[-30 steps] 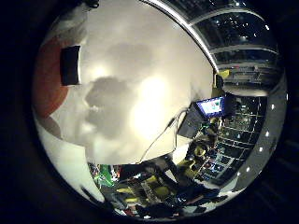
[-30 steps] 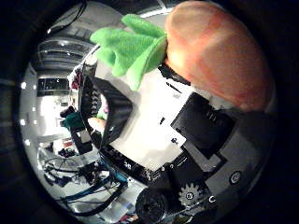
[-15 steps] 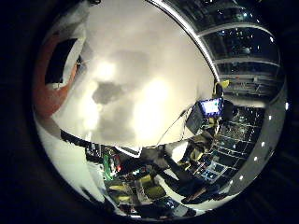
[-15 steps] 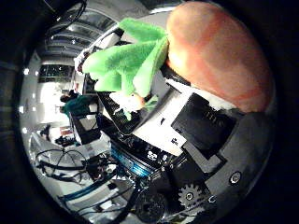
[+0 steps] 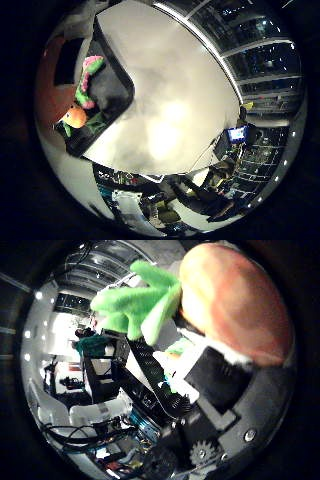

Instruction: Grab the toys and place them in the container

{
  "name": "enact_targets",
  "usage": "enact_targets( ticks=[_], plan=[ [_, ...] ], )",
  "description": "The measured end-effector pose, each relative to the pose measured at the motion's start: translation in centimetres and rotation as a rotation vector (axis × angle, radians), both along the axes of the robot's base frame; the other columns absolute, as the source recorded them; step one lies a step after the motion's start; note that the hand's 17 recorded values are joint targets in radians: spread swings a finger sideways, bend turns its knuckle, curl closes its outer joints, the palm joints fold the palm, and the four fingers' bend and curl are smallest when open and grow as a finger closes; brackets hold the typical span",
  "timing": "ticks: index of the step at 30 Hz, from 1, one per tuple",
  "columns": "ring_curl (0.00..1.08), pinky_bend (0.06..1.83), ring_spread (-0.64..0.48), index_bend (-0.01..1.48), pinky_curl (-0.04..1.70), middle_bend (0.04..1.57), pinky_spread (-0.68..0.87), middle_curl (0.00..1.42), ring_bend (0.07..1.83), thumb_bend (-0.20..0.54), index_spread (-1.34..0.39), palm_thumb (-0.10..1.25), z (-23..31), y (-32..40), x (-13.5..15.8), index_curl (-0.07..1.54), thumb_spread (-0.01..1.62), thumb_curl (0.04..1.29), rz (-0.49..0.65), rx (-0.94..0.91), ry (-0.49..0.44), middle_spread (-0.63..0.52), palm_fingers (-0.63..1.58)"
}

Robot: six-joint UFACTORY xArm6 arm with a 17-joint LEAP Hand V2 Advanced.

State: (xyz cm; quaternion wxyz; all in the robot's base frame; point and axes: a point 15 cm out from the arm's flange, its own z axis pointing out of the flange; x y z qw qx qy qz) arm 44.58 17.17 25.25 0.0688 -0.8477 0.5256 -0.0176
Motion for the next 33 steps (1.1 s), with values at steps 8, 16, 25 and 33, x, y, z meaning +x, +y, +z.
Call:
enact_targets(
  ticks=[8, 16, 25, 33],
  plan=[
    [0.35, 0.62, 0.12, 0.28, 0.75, 0.23, 0.34, 0.38, 0.4, -0.021, -0.53, 0.9, -1.4, -0.3, -0.9, 0.43, 1.0, 0.45, 0.073, -0.02, 0.044, -0.03, -0.08],
    [0.29, 0.53, 0.19, 0.21, 0.57, 0.16, 0.52, 0.29, 0.3, -0.022, -0.53, 0.89, -1.2, -3.6, -0.4, 0.38, 0.99, 0.46, 0.022, -0.022, 0.064, 0.01, 0.0],
    [0.27, 0.5, 0.19, 0.2, 0.45, 0.16, 0.52, 0.25, 0.24, -0.022, -0.52, 0.89, -0.5, -9.1, -3.9, 0.37, 0.99, 0.46, -0.072, -0.036, 0.2, 0.01, 0.03],
    [0.26, 0.47, 0.2, 0.21, 0.38, 0.16, 0.49, 0.24, 0.2, -0.024, -0.52, 0.89, 1.4, -13.8, -6.0, 0.37, 1.0, 0.46, -0.178, -0.03, 0.25, 0.02, 0.06]
  ],
)
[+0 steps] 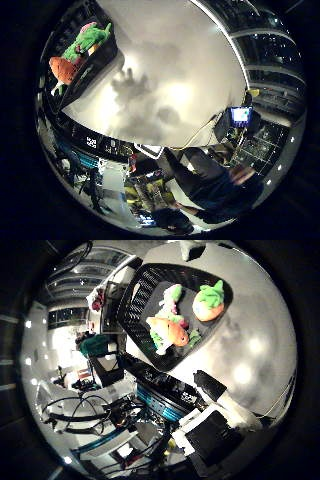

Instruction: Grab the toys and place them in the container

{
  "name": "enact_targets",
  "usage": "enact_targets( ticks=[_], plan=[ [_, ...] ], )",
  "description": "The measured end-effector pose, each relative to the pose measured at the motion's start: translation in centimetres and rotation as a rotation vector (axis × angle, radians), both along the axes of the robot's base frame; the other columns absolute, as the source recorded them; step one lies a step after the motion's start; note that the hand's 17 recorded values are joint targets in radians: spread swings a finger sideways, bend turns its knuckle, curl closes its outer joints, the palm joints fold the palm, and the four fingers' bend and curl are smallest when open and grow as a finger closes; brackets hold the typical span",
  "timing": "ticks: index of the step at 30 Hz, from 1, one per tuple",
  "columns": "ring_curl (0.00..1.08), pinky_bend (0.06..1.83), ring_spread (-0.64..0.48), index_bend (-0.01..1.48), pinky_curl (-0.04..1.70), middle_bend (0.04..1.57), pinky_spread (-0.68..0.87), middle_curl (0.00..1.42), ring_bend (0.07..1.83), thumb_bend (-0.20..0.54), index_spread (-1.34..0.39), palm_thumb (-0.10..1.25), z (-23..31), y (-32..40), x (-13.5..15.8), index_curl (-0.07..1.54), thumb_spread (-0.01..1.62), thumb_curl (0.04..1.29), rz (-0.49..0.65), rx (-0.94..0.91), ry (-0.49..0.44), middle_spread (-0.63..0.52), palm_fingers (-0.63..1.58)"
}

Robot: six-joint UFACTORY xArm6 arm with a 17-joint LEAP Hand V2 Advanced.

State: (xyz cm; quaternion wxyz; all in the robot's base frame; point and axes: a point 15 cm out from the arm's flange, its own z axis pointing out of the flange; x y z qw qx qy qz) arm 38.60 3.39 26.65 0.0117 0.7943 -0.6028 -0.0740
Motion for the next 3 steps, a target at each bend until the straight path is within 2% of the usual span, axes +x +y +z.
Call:
enact_targets(
  ticks=[3],
  plan=[
    [0.25, 0.46, 0.2, 0.22, 0.37, 0.17, 0.49, 0.24, 0.19, -0.022, -0.51, 0.88, 0.65, -1.4, -0.58, 0.37, 1.0, 0.46, -0.041, 0.0, 0.005, 0.02, 0.07]
  ],
)
